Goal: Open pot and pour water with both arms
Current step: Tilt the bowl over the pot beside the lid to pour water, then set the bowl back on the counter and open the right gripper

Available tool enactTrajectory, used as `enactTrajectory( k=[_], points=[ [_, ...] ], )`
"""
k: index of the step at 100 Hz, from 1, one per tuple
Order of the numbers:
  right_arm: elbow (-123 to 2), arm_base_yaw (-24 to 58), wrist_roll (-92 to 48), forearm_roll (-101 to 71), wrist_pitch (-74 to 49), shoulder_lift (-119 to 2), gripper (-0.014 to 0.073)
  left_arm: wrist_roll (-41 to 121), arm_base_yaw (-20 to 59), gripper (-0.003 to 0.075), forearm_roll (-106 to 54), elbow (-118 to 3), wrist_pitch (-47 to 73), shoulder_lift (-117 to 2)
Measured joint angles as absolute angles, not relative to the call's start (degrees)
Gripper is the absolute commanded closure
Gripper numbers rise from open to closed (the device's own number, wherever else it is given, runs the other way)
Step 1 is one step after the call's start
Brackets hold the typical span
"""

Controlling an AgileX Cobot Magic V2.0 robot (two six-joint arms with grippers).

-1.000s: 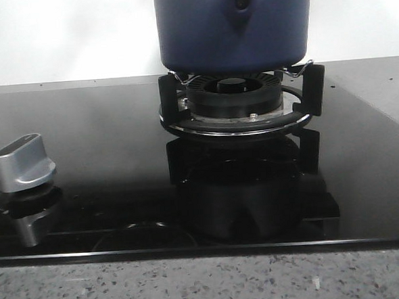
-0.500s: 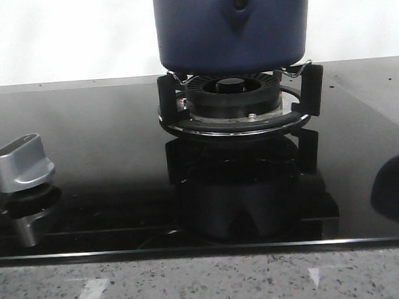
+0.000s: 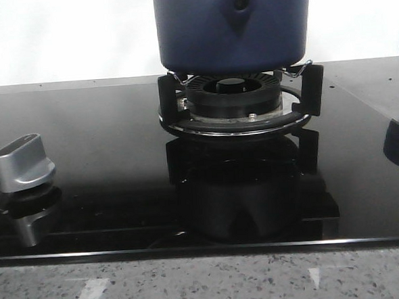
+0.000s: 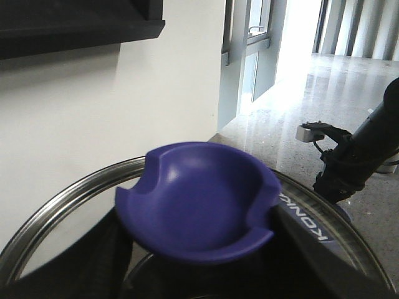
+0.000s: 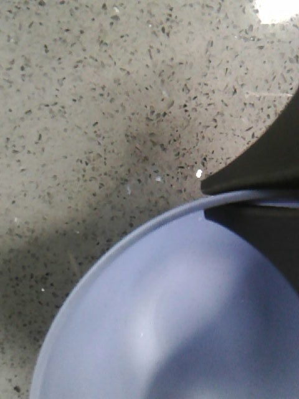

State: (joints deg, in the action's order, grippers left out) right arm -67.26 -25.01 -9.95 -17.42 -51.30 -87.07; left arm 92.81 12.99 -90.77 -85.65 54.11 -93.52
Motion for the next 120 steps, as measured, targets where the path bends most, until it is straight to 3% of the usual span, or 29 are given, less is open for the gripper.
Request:
enactTrajectory(
  k=[25,32,65,120],
  points=[
    [-67.26,-25.01,-9.95,-17.42,-51.06,-87.07,0.0307,92.81,12.99,0.0426,-90.86,-85.65,54.03,-93.52],
    [-68.06,-25.01,-9.95,-17.29,-51.95,-87.07,0.0264,92.81,12.99,0.0426,-90.86,-85.65,54.03,-93.52],
    [-75.63,-25.01,-9.95,-17.51,-56.76,-81.82,0.0262,92.81,15.66,0.0426,-90.89,-85.65,53.23,-93.52],
    [-76.25,-25.01,-9.95,-18.97,-59.51,-71.71,0.0262,95.26,22.22,0.0426,-87.39,-85.69,52.35,-100.41]
  ],
)
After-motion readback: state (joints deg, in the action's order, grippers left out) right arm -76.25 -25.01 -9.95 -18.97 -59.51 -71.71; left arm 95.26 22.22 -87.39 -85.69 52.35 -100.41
